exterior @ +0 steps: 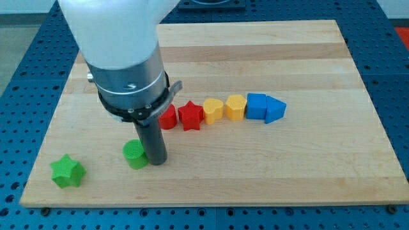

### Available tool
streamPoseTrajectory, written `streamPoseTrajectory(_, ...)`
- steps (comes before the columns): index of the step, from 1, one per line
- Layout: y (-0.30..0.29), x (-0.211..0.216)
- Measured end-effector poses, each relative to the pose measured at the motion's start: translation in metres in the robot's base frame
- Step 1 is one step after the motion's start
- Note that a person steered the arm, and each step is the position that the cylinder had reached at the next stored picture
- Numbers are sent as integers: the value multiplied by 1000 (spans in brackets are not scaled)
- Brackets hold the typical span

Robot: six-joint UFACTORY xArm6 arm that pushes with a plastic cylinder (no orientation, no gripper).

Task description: Push the green circle to the green star

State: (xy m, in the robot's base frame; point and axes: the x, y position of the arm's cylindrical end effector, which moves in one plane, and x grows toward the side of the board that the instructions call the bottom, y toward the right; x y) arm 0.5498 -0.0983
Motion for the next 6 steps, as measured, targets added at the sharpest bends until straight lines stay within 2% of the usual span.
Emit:
streamPoseTrajectory(3, -62, -2)
streamPoseTrajectory(5, -22, -10)
streamPoseTrajectory(6, -41, -10)
